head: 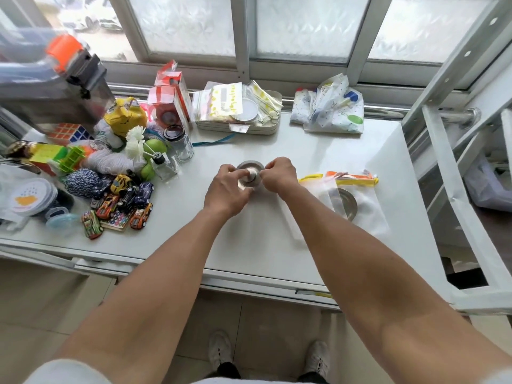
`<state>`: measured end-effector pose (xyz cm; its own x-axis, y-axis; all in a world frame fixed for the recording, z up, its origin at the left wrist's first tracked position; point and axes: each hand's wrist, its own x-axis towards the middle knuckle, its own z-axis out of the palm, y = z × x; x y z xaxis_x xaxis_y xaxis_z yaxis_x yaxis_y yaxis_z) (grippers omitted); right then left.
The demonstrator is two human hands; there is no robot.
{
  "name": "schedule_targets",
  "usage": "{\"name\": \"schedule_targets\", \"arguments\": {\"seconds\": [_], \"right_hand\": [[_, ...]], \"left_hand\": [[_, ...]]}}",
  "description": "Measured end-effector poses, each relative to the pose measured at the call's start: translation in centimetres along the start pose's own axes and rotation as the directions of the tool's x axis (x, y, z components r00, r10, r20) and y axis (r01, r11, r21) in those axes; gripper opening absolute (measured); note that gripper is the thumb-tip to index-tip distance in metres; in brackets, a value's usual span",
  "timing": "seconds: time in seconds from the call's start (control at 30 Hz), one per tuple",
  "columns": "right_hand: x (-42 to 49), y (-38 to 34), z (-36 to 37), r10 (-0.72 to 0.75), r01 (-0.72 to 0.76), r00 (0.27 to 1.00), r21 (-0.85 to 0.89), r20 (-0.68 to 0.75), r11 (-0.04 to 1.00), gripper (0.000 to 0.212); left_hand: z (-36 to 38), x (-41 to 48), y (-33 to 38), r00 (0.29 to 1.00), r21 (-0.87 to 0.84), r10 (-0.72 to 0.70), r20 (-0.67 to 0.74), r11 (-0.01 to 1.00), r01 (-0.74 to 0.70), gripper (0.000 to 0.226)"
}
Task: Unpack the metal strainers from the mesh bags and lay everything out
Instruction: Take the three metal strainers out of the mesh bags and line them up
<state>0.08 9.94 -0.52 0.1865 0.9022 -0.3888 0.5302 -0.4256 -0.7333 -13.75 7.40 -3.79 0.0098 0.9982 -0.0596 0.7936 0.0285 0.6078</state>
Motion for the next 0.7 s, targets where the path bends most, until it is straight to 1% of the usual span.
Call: {"name": "schedule_targets", "arguments": {"seconds": [0.03,0.1,0.2,0.27,0.37,0.47,0.5,0.57,0.63,0.7], "right_hand": [[0.1,-0.2,0.3,0.002,-0.002,1.0,-0.004,0.007,1.0,0.015],[0.4,-0.6,0.6,-0.011,0.011,1.0,-0.015,0.002,1.0,0.022],[-0.2,-0.8,0.3,-0.079,0.076,0.996,-0.059,-0.036,0.995,0.032],[-1.0,-0.3,-0.5,-0.153,0.143,0.985,-0.121,-0.078,0.982,0.033],[-2.5,1.7,-2.7,-0.246,0.204,0.951,-0.213,-0.189,0.955,0.035],[-3.4,4.8,-5.2,-0.252,0.167,0.929,-0.298,-0.273,0.94,0.036],[-3.7,5.8,-6.0,-0.235,0.143,0.924,-0.298,-0.301,0.944,0.036],[-4.0,7.5,-7.3,-0.191,0.097,0.907,-0.256,-0.375,0.962,0.033],[-4.1,8.9,-8.6,-0.167,0.054,0.875,-0.249,-0.455,0.967,0.03],[-4.2,10.0,-9.8,-0.134,0.003,0.863,-0.259,-0.487,0.966,0.026]], "left_hand": [[0.0,0.1,-0.2,1.0,0.019,0.009,-0.02,1.0,-0.008,0.039],[0.0,0.3,-0.5,0.999,0.065,0.033,-0.037,0.997,-0.031,0.034],[0.4,0.7,-0.6,0.998,0.13,0.057,-0.024,0.99,-0.053,0.027],[0.8,1.0,-0.5,0.997,0.133,0.063,-0.035,0.989,-0.058,0.022],[1.1,1.1,-0.3,0.996,0.089,0.084,-0.037,0.993,-0.08,0.024],[1.4,0.6,0.1,0.994,0.129,0.106,-0.027,0.986,-0.101,0.029],[1.6,0.2,0.3,0.992,0.159,0.124,-0.03,0.98,-0.118,0.032],[2.4,-0.4,1.0,0.977,0.192,0.208,-0.049,0.962,-0.195,0.034],[3.4,-1.1,2.0,0.957,0.181,0.286,-0.048,0.945,-0.273,0.033],[4.3,-1.8,3.1,0.95,0.155,0.311,-0.028,0.94,-0.304,0.034]]}}
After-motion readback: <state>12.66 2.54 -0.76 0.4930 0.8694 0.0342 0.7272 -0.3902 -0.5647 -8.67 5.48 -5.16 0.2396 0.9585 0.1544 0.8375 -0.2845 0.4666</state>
